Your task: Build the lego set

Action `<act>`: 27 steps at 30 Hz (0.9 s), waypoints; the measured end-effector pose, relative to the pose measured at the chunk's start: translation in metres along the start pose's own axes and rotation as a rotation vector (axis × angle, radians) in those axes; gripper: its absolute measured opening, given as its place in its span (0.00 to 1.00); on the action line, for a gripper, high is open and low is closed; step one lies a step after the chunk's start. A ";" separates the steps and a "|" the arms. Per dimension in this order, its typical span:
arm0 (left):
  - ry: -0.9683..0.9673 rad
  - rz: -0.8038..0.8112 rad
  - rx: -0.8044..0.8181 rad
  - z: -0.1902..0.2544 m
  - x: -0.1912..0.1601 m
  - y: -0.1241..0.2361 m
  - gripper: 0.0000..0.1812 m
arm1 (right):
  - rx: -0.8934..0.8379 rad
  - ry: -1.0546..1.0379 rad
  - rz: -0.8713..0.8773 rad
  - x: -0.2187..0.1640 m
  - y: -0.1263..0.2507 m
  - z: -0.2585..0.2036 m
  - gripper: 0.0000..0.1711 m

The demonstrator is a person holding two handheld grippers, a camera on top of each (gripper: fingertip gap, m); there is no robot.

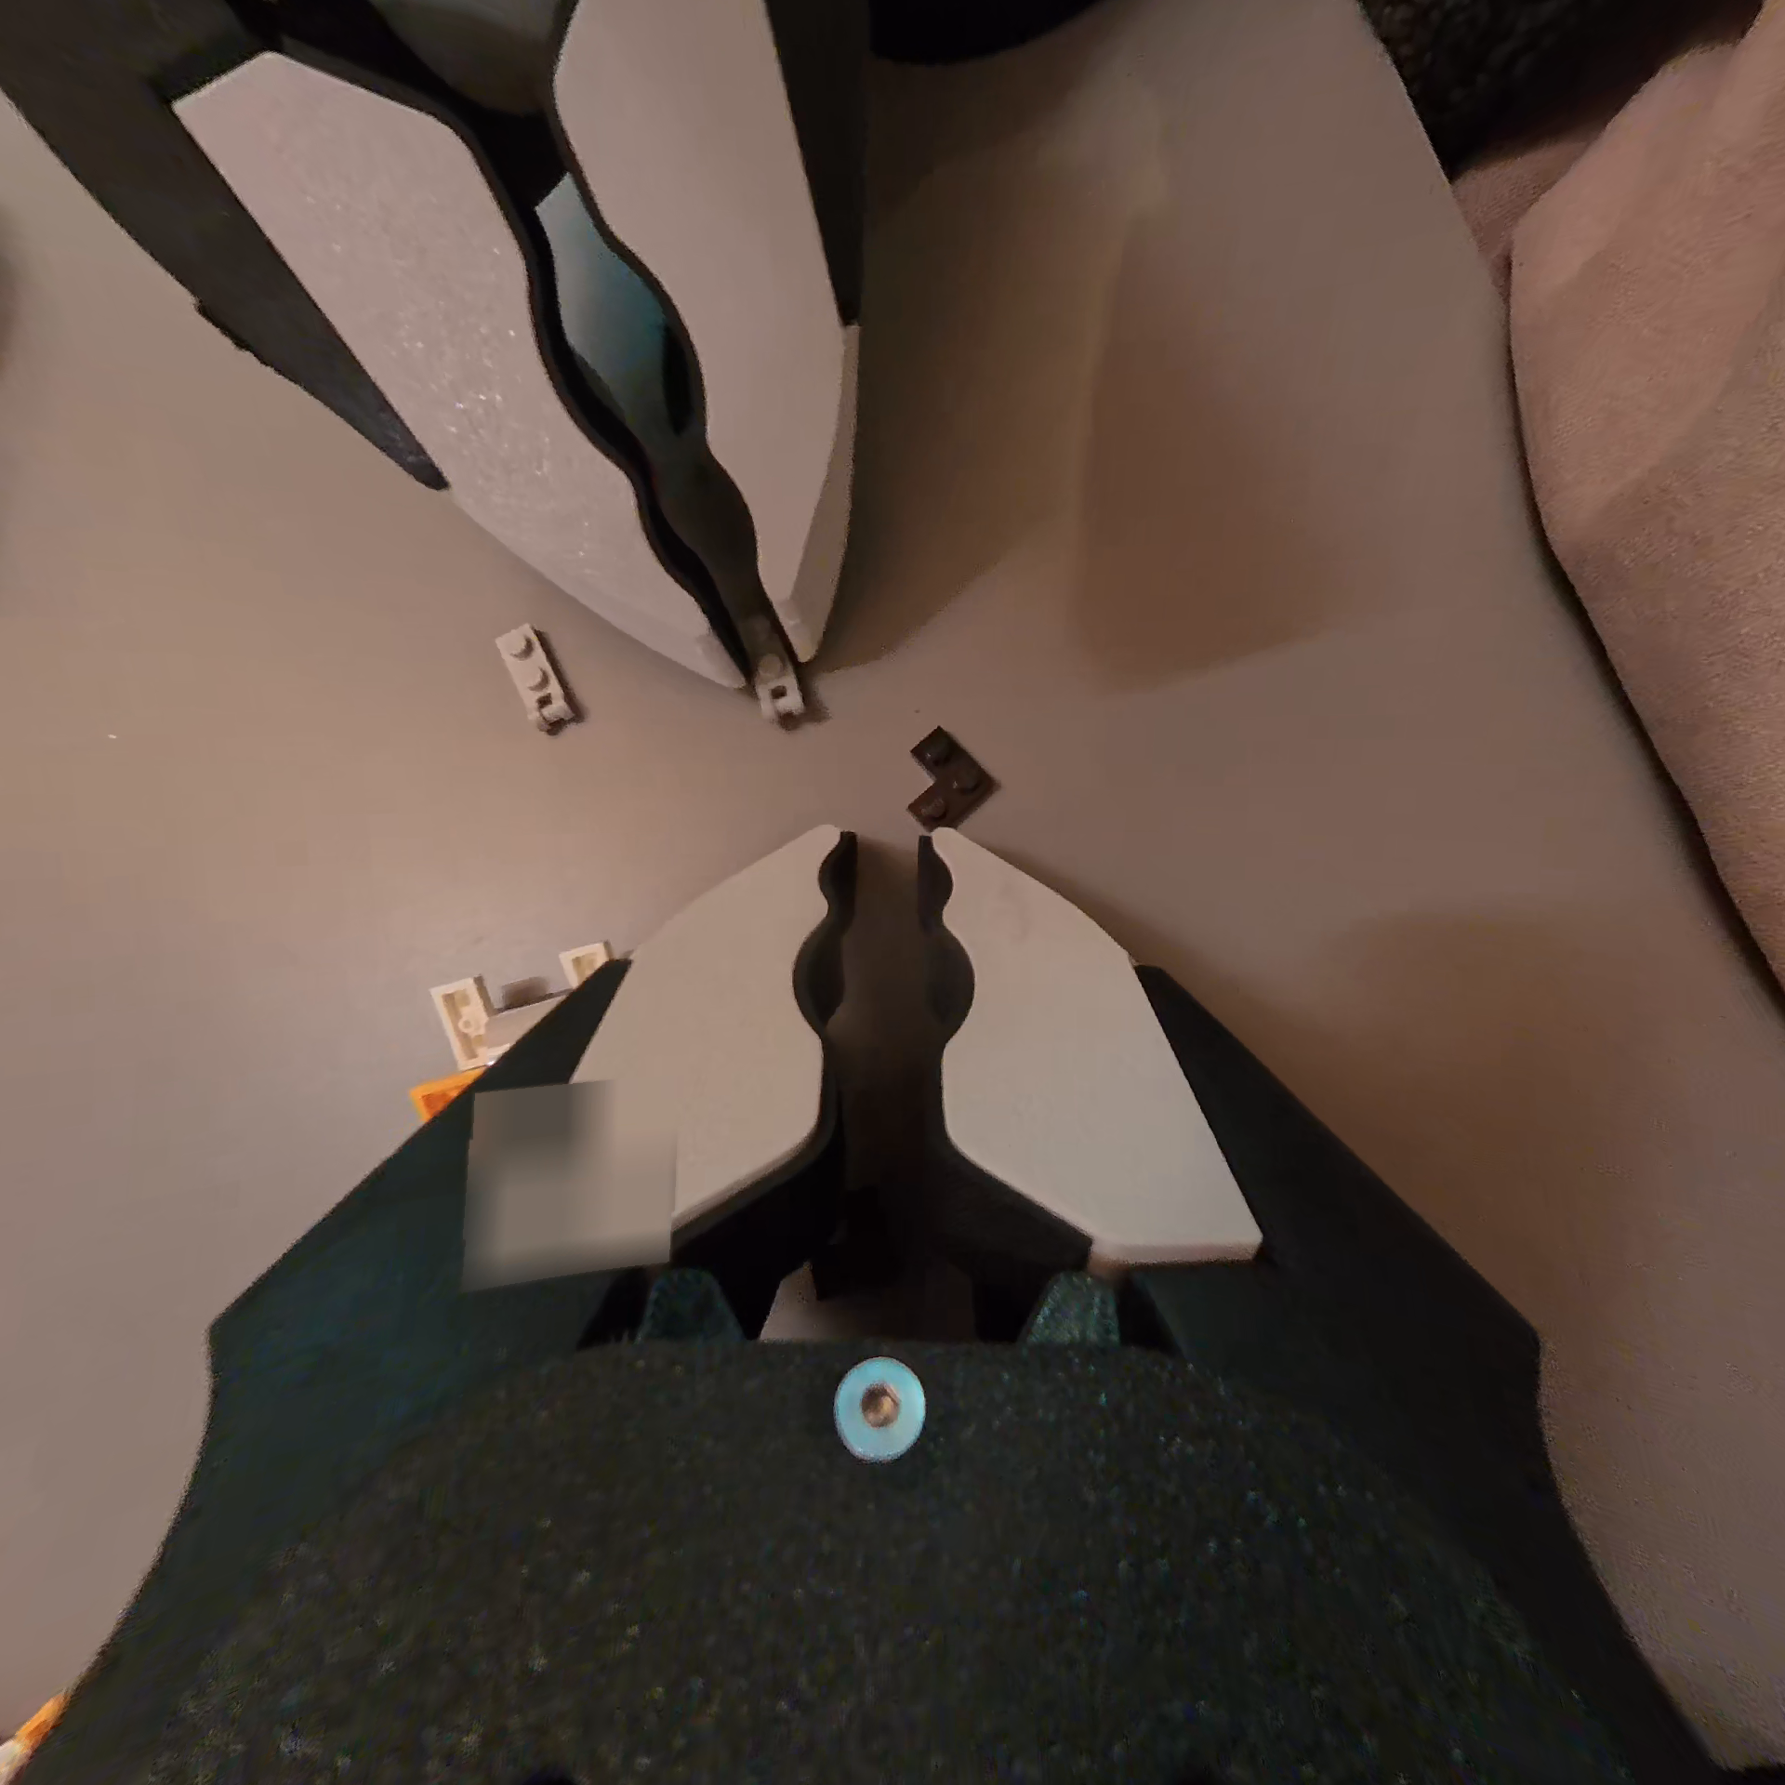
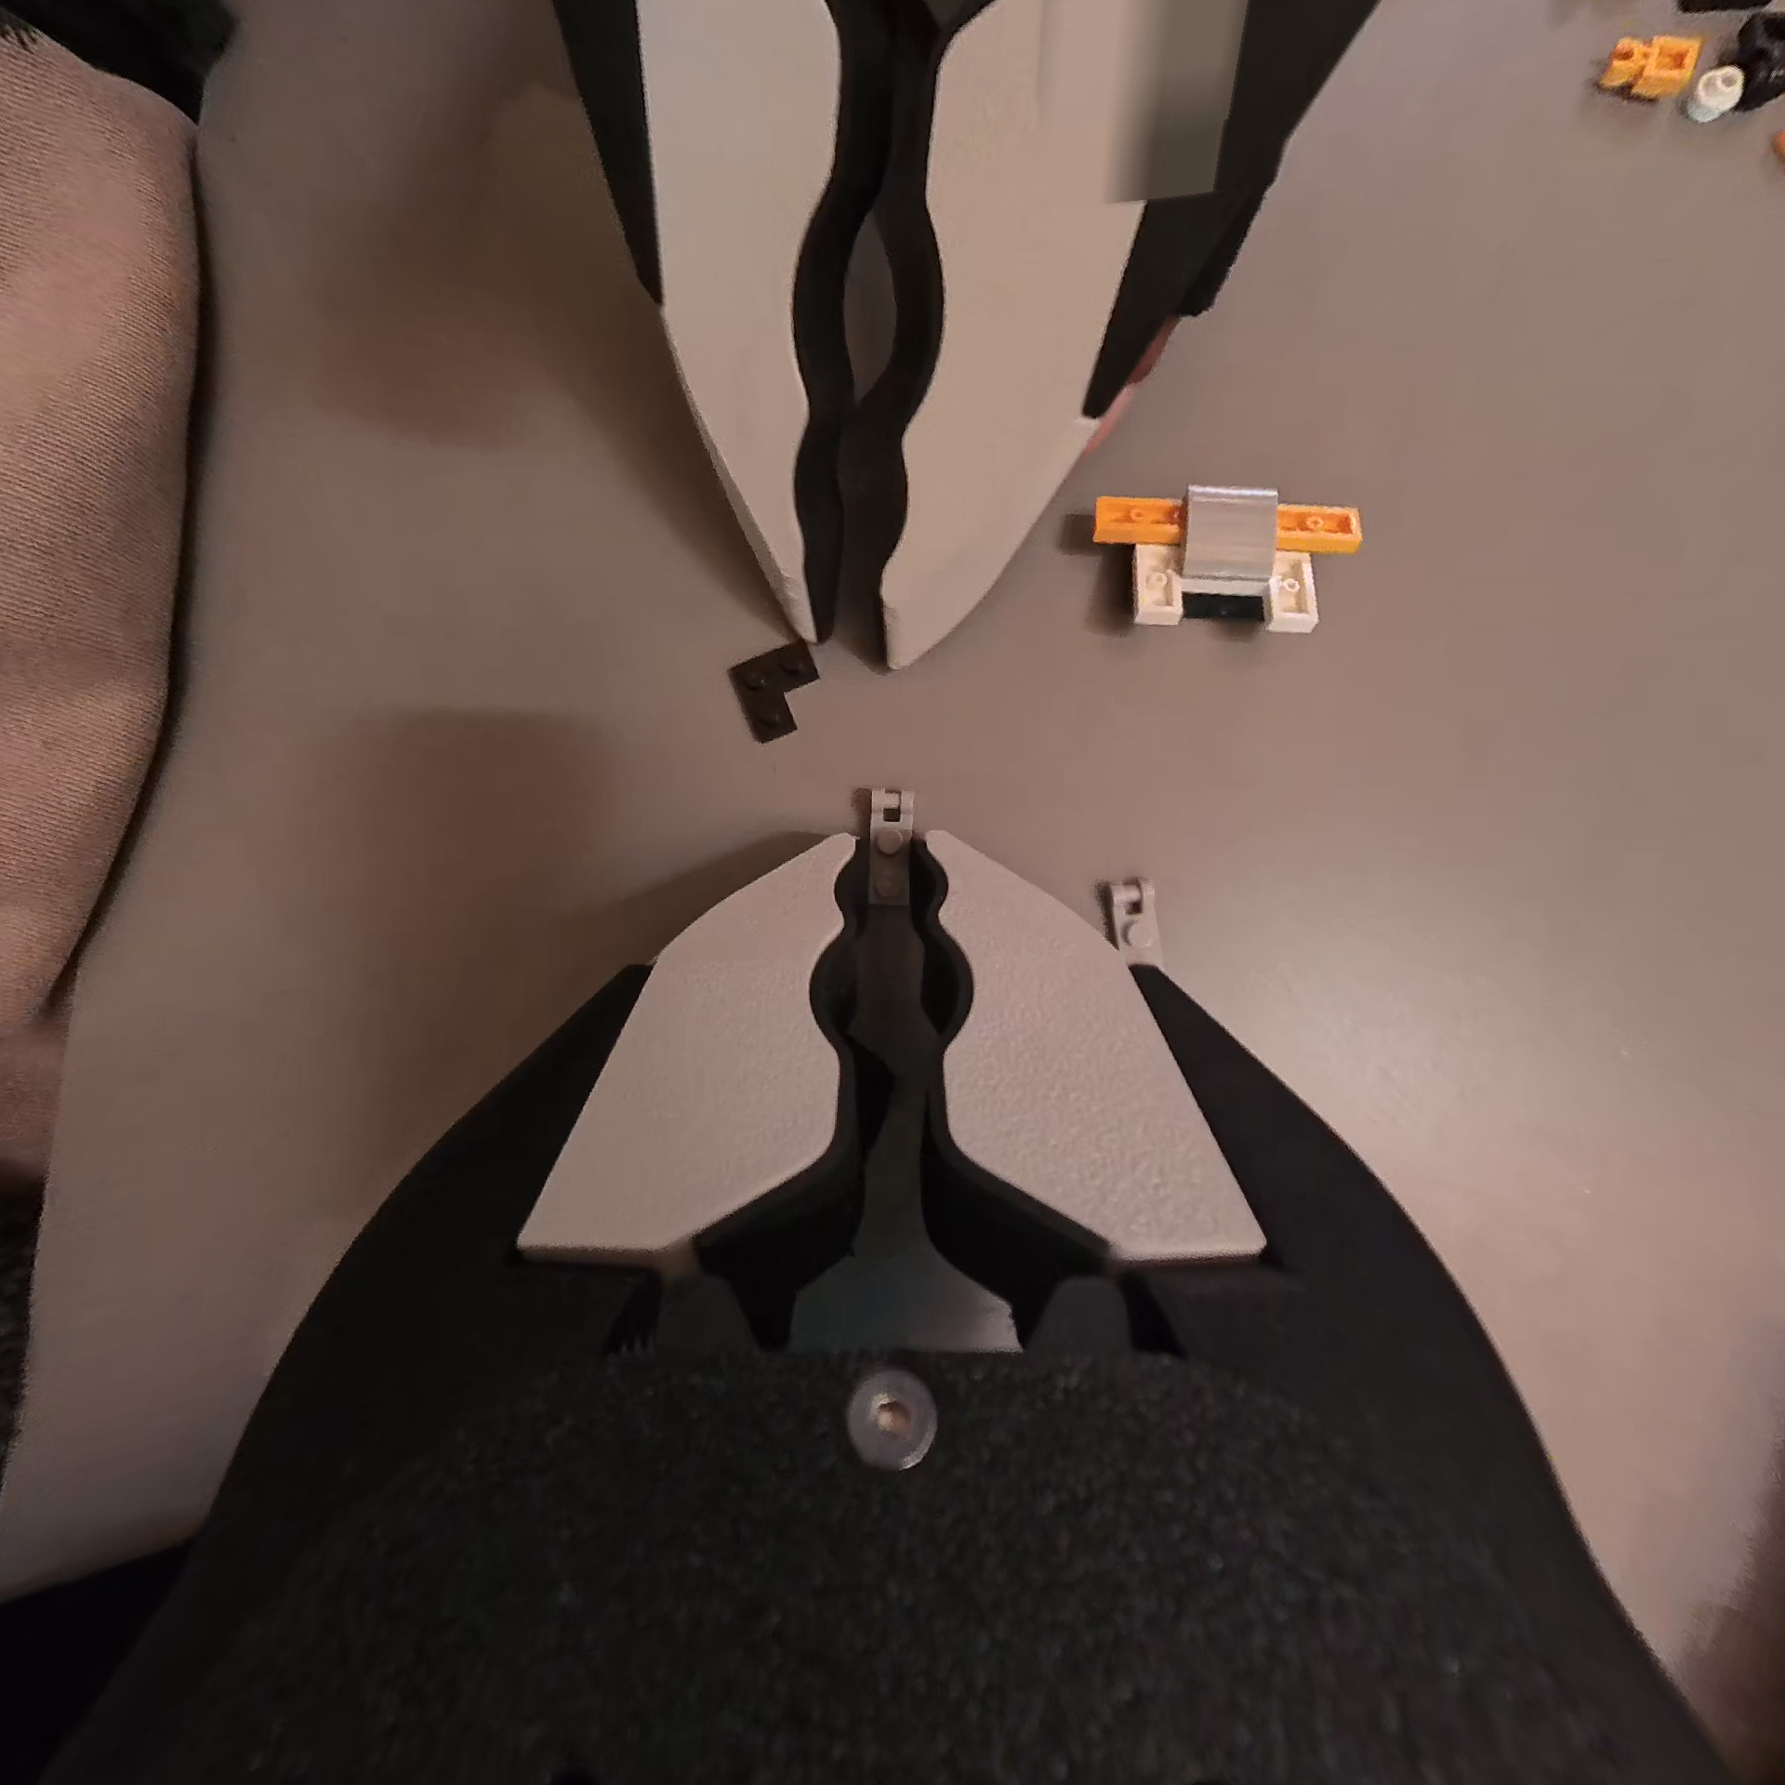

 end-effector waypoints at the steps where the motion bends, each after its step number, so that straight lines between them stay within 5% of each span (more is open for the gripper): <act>1: -0.002 0.001 0.009 -0.001 0.000 0.000 0.06 | 0.002 0.003 0.006 0.001 0.000 -0.001 0.04; 27: 0.030 0.039 0.030 -0.008 -0.001 0.007 0.07 | 0.001 -0.002 0.094 0.007 0.004 0.001 0.04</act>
Point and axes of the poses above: each gripper's, where its closed fingertips meet, y back along the fingers, x out of its top, z = x × y across the jaws, the point moved 5 cm from there along y, back along the fingers, and after that the axes turned 10 degrees about x, right-handed, at the moved point
